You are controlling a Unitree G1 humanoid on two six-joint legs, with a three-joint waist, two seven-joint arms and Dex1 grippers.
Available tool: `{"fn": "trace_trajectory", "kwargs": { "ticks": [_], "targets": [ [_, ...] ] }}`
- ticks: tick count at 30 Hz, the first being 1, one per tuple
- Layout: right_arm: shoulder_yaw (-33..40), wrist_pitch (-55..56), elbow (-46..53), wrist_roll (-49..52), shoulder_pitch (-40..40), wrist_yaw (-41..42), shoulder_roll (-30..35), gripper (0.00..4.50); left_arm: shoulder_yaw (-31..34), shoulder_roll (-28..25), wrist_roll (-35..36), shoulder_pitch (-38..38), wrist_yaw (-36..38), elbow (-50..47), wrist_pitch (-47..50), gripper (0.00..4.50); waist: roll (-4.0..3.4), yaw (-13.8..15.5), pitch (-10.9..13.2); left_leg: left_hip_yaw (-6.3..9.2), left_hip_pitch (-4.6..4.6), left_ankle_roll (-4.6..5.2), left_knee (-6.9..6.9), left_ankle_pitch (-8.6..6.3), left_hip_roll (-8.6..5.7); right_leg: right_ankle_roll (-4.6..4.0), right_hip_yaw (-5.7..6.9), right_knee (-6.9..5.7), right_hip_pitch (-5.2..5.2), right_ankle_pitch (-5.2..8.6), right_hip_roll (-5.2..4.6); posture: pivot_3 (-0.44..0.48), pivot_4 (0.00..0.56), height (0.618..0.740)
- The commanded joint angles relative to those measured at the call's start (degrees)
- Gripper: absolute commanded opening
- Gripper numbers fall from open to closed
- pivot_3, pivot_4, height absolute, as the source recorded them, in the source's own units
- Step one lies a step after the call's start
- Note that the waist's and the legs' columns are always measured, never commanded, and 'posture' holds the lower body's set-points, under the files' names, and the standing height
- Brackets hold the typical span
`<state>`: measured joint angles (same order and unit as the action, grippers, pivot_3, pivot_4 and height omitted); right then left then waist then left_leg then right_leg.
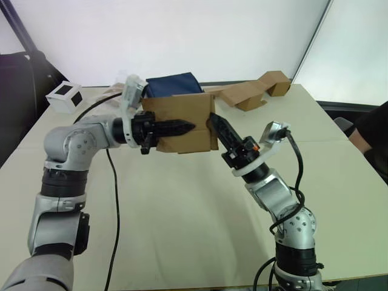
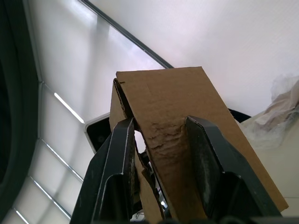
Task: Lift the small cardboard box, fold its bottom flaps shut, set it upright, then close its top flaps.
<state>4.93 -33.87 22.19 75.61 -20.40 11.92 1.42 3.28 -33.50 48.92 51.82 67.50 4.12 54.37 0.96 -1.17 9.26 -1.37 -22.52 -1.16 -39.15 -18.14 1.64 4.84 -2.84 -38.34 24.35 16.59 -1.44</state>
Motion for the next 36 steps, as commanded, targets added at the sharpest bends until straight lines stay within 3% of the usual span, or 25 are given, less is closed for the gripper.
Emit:
{"fn": "trace_trajectory", "kwargs": {
  "ticks": [1,16,36],
  "targets": [
    [-3.39,-1.84,3.2,2.01,-0.77,0.76,-0.85,1.69,0.85,0.59,-0.29,0.3,-0.59,-0.92,-1.56,0.0,0.0,-0.01,0.0,0.0,0.0,0.0,0.0,0.0,0.0,0.0,0.0,0.0,0.0,0.0,0.0,0.0,0.15,0.74],
    [-5.28,0.31,4.17,-3.53,-0.83,-0.75,-2.98,1.69,2.36,2.06,-0.08,-0.19,-2.93,-0.57,-2.19,0.0,0.0,-0.03,0.0,0.0,0.0,0.0,0.0,0.0,0.0,0.0,0.0,0.0,0.0,0.0,-0.01,0.0,0.15,0.74],
    [-2.32,-1.08,9.86,0.67,6.35,-1.73,3.64,1.69,2.58,1.68,-1.96,0.78,-1.78,1.77,-3.64,0.0,0.0,0.02,0.0,0.0,0.0,0.0,0.0,0.0,-0.01,0.0,0.0,0.0,0.0,0.0,-0.01,0.0,0.15,0.74]
  ]
}}
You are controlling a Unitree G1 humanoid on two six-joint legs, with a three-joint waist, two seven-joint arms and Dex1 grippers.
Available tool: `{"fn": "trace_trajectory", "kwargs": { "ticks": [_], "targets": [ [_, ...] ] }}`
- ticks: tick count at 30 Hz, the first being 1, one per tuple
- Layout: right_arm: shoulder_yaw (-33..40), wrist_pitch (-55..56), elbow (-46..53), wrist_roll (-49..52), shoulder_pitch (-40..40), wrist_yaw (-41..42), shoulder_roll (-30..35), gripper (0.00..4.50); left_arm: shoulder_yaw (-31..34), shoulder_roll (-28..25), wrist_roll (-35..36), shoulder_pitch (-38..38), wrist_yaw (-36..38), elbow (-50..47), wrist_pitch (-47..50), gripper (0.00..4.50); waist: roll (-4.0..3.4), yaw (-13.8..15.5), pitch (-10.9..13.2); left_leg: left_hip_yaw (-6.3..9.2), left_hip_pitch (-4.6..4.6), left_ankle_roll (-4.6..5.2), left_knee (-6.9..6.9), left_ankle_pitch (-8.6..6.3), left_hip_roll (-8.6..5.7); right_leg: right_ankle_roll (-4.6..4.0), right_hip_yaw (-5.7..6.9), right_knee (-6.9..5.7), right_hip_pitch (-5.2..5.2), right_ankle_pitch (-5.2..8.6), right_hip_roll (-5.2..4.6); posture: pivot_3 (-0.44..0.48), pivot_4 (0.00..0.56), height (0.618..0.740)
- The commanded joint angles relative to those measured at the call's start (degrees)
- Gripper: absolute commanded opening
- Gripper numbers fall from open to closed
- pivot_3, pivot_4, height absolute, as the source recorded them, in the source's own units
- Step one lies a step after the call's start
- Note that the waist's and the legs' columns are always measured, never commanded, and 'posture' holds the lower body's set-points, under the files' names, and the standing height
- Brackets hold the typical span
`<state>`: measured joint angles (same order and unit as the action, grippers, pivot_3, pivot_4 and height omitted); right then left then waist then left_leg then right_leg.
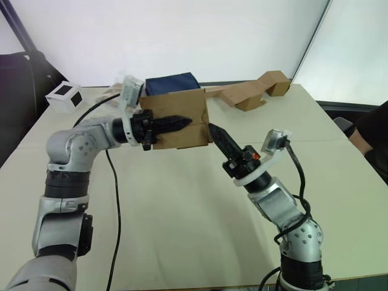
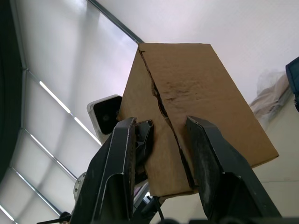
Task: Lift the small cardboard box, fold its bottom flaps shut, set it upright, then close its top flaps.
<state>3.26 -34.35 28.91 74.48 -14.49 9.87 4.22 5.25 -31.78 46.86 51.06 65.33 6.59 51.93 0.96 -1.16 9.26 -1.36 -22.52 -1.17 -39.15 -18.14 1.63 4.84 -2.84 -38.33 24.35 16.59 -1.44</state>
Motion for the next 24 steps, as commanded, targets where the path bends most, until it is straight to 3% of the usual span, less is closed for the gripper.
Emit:
{"fn": "trace_trajectory", "kwargs": {
  "ticks": [1,17,24],
  "targets": [
    [-0.78,-0.73,3.28,2.07,0.63,0.39,1.08,1.69,0.61,-0.04,0.06,1.51,0.4,-0.7,-1.21,0.0,0.0,0.0,0.0,0.0,0.0,0.0,0.0,0.0,0.0,0.0,0.0,0.0,0.0,0.0,0.0,0.0,0.15,0.74],
    [-6.3,-3.12,1.39,-1.11,-1.98,3.45,2.83,1.69,0.81,0.01,0.68,0.61,-0.06,-1.93,0.01,0.0,0.0,0.0,0.0,0.0,0.0,0.0,0.0,0.0,0.0,0.0,0.0,0.0,0.0,0.0,0.01,0.0,0.15,0.74],
    [-2.06,-4.0,3.45,2.28,-0.5,4.05,6.89,1.69,0.56,-1.96,0.63,0.59,1.49,-2.24,0.84,0.0,0.0,0.02,0.0,0.0,0.0,0.0,0.0,0.0,0.0,0.0,0.0,0.01,0.0,0.0,0.0,0.0,0.15,0.74]
  ]
}}
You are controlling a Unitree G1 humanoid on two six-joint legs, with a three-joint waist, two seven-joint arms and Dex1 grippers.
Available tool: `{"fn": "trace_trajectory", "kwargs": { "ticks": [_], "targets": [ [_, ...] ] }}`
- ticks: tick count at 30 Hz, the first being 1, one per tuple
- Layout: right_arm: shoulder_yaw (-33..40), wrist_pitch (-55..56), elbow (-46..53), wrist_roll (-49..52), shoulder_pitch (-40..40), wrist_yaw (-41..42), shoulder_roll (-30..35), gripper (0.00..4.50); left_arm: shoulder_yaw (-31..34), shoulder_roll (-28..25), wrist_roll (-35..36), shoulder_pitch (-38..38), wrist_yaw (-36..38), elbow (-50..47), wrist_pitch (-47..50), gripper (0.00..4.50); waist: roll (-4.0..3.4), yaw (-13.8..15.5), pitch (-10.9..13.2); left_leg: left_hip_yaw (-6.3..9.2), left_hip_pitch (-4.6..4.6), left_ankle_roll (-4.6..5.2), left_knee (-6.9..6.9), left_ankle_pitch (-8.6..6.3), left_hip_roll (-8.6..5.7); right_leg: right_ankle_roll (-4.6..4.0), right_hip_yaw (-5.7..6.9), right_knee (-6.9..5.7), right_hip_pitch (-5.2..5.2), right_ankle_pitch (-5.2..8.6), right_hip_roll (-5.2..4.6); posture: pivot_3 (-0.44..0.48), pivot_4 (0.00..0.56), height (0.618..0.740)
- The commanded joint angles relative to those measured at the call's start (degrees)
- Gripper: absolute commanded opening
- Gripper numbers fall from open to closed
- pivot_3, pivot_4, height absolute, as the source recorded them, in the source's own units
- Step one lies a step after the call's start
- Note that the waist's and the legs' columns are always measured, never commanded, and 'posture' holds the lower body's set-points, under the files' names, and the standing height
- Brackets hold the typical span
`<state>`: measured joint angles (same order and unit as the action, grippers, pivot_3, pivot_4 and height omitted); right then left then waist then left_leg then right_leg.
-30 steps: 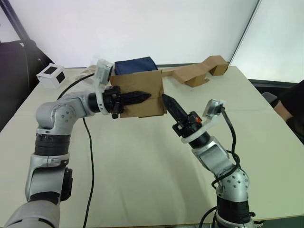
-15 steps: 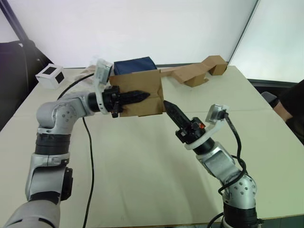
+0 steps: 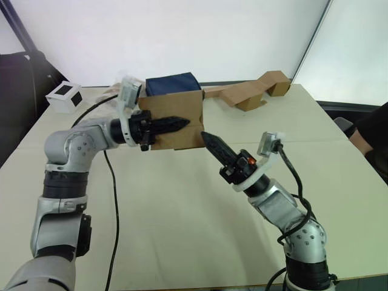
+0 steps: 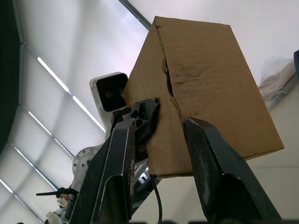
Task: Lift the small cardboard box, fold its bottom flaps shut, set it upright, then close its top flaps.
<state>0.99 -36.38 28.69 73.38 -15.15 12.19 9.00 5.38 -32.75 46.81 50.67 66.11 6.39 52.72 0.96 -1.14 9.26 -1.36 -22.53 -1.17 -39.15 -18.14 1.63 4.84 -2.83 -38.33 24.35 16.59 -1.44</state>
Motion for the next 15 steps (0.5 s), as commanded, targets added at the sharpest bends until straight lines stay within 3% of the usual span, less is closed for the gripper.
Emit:
{"fn": "trace_trajectory", "kwargs": {
  "ticks": [1,6,10,11,15],
  "targets": [
    [1.31,-2.23,4.36,4.37,0.48,1.79,3.65,1.69,0.27,-1.48,0.62,1.15,1.29,-1.99,0.24,0.0,0.0,0.01,0.0,0.0,0.0,0.0,0.0,0.0,0.0,0.0,0.0,0.0,0.0,0.0,0.0,0.0,0.15,0.74],
    [5.68,-2.28,6.83,8.7,0.77,0.71,9.82,1.69,-0.6,-4.39,0.16,2.32,4.77,-0.85,0.72,0.0,0.0,0.05,0.0,0.0,-0.01,0.0,0.0,0.0,0.0,0.0,0.0,0.01,0.0,0.0,0.0,0.0,0.15,0.74],
    [6.41,-1.1,6.16,7.23,0.69,0.39,10.63,0.63,-1.55,-5.08,-0.46,3.01,6.27,0.0,0.24,0.0,0.0,0.02,0.0,0.0,0.0,0.01,0.0,0.0,0.0,0.0,0.0,0.01,-0.01,0.0,0.04,0.0,0.15,0.74],
    [6.32,-0.87,5.72,6.56,0.5,0.5,10.58,0.07,-1.76,-5.03,-0.58,3.19,6.43,0.22,0.09,0.0,0.0,0.02,0.0,0.0,0.0,0.01,0.0,0.0,0.0,0.0,0.0,0.01,0.0,0.0,0.11,0.0,0.15,0.74],
    [4.96,0.75,2.2,0.62,-1.76,0.64,9.18,0.07,-2.24,-3.95,-0.33,3.36,6.29,-0.45,0.07,0.0,0.0,0.02,0.0,-0.01,0.0,0.01,-0.01,0.0,0.0,0.0,-0.01,0.01,-0.01,0.0,0.13,0.0,0.15,0.74]
  ]
}}
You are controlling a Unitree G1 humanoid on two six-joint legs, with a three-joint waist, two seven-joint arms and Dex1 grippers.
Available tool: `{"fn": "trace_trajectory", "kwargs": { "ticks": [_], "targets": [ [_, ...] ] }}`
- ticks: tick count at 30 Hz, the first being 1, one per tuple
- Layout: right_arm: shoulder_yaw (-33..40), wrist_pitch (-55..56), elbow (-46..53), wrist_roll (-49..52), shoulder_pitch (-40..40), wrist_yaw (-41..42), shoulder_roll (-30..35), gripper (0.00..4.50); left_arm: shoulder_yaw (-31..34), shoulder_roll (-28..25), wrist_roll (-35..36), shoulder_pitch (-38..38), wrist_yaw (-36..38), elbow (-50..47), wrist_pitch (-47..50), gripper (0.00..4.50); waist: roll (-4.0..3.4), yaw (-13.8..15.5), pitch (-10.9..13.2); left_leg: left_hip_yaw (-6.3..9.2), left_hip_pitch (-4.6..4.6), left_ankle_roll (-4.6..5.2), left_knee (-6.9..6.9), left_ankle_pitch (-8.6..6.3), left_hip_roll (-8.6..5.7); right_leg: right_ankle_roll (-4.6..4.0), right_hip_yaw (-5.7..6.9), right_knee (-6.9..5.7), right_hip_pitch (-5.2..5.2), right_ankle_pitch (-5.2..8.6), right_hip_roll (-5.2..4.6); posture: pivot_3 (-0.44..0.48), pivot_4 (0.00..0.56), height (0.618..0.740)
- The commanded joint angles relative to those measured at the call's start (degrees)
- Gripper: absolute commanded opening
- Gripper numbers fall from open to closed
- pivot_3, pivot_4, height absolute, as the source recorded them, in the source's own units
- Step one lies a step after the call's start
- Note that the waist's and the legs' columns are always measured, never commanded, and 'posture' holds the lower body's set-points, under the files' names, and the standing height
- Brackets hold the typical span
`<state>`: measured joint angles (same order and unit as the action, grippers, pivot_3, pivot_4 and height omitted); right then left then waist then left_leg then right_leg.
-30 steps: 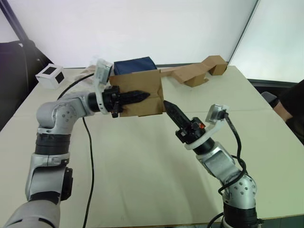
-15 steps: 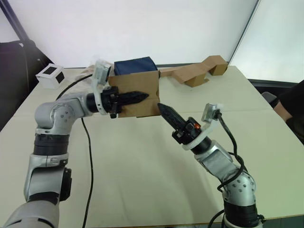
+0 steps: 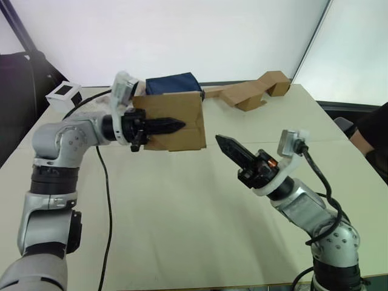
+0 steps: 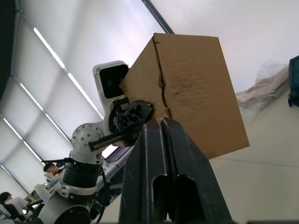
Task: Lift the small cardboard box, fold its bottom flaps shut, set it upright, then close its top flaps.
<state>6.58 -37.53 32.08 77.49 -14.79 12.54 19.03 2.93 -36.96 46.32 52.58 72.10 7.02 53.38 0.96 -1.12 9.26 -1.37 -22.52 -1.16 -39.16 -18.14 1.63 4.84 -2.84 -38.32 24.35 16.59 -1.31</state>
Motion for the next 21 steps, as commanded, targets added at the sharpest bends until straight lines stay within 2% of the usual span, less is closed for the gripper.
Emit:
{"fn": "trace_trajectory", "kwargs": {
  "ticks": [1,12,21],
  "targets": [
    [-1.01,2.04,-1.7,-4.49,-2.61,0.34,-1.07,0.07,0.15,0.41,0.23,1.34,0.33,-1.4,-0.53,0.0,0.0,0.02,0.0,0.0,0.0,0.0,0.0,0.0,0.0,0.0,0.0,0.0,0.0,0.0,0.0,0.0,0.15,0.74],
    [-6.21,0.05,-2.45,-9.16,-4.32,3.52,-2.31,0.07,-0.42,2.22,0.65,1.88,0.52,-2.07,-0.43,0.0,0.0,0.08,0.0,0.0,-0.01,0.0,0.0,0.0,0.01,0.0,0.0,0.0,0.0,0.0,-0.01,0.0,0.15,0.74],
    [-7.81,0.31,-1.83,-9.23,-5.34,2.24,-7.53,0.07,-0.09,4.32,0.81,1.3,-1.12,-2.4,-0.69,0.0,0.0,0.05,0.0,0.01,-0.01,0.0,0.0,0.0,0.01,0.0,0.0,-0.01,0.0,0.0,-0.09,0.0,0.15,0.74]
  ]
}}
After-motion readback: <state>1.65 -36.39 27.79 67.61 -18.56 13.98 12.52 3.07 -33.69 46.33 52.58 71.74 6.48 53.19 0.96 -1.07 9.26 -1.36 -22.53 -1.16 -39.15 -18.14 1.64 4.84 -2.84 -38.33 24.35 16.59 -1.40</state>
